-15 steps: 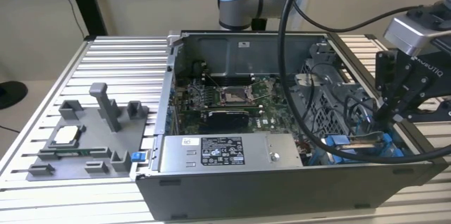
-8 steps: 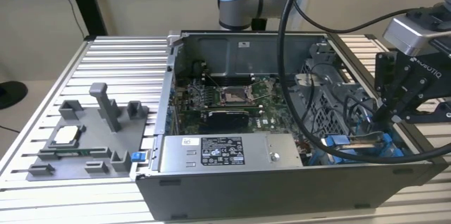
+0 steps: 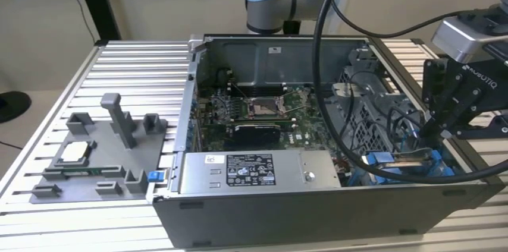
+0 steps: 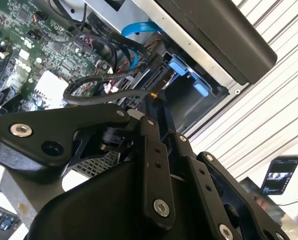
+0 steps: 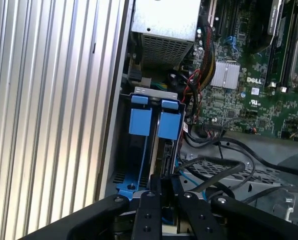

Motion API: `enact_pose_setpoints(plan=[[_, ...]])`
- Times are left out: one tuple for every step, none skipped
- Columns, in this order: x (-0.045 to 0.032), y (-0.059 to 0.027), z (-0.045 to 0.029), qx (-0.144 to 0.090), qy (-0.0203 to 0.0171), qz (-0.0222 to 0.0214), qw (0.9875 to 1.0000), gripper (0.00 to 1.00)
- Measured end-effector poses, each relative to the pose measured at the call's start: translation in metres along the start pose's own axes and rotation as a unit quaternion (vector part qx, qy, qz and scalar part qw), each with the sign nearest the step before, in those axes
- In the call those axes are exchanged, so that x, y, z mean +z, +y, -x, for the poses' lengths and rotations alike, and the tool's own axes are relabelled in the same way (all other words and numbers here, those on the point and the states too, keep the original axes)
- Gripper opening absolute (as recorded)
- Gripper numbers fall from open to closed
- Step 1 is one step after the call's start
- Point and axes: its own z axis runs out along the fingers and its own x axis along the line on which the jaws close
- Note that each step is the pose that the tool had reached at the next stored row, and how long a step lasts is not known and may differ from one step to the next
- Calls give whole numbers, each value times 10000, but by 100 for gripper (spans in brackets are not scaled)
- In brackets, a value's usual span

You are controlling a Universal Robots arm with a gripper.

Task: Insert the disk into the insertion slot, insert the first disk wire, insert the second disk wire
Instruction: 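Insert the first disk wire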

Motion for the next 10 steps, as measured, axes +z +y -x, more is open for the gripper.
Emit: enact_pose_setpoints(plan=[[0,0,0,2,0,0,10000,0],[0,0,0,3,0,0,10000,0],[3,0,0,4,1,0,10000,0],[5,0,1,12,1,1,10000,0],[10,0,1,38,0,2,10000,0],[17,-1,1,82,-1,5,10000,0],[23,-1,0,123,-3,8,9999,0],[32,-1,1,176,-5,11,9998,0],[41,-2,1,227,-7,17,9997,0],[50,-3,1,279,-11,30,9996,0]])
